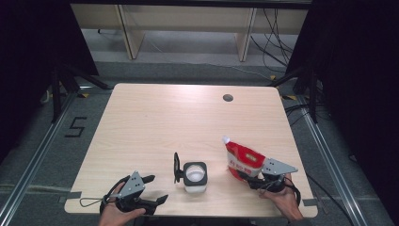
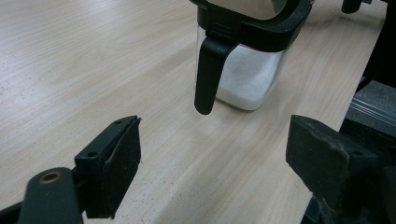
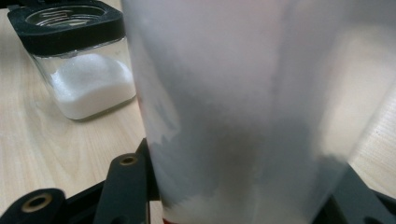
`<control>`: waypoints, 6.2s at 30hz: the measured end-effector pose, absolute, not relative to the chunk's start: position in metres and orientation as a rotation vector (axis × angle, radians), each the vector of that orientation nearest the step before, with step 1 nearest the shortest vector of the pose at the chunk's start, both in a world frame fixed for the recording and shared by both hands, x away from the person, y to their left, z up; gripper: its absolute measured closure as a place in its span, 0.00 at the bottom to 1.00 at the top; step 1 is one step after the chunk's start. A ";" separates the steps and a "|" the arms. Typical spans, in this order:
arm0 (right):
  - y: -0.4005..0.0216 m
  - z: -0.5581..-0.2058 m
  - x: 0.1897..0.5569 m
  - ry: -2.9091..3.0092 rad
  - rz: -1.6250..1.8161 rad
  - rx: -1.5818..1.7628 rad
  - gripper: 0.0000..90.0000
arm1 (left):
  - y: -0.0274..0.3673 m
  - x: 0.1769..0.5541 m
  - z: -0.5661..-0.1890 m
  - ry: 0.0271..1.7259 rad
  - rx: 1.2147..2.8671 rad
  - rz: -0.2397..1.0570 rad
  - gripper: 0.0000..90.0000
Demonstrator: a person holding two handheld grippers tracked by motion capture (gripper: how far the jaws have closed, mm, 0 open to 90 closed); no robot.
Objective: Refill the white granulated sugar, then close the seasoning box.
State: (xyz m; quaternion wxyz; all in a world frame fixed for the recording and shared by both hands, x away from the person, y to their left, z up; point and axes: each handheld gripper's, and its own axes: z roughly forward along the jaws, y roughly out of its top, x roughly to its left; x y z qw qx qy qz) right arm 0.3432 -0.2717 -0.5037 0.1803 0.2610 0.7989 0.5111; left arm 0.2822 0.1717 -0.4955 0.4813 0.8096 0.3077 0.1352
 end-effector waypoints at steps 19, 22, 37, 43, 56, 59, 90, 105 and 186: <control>-0.289 -0.500 0.335 2.203 1.499 0.858 0.44 | 0.173 0.282 -0.495 0.746 1.966 0.330 0.19; -0.293 -0.499 0.331 2.223 1.483 0.893 0.38 | 0.173 0.282 -0.495 0.744 1.967 0.327 0.19; -0.304 -0.486 0.295 2.191 1.389 1.096 0.31 | 0.172 0.283 -0.495 0.730 1.960 0.336 0.19; -0.307 -0.486 0.289 2.202 1.311 1.083 0.31 | 0.171 0.284 -0.495 0.744 1.976 0.335 0.19; -0.305 -0.484 0.272 2.202 1.197 1.081 0.31 | 0.170 0.283 -0.494 0.748 1.956 0.335 0.20; -0.301 -0.484 0.266 2.196 1.213 1.150 0.31 | 0.171 0.284 -0.494 0.733 1.962 0.348 0.20; -0.288 -0.489 0.247 2.342 1.126 1.050 0.28 | 0.178 0.285 -0.490 0.749 1.950 0.401 0.62; -0.289 -0.489 0.248 2.333 1.128 1.069 0.28 | 0.168 0.291 -0.477 0.685 1.972 0.423 0.99; -0.284 -0.488 0.246 2.311 1.113 1.060 0.28 | 0.099 0.318 -0.439 0.564 2.035 0.370 0.99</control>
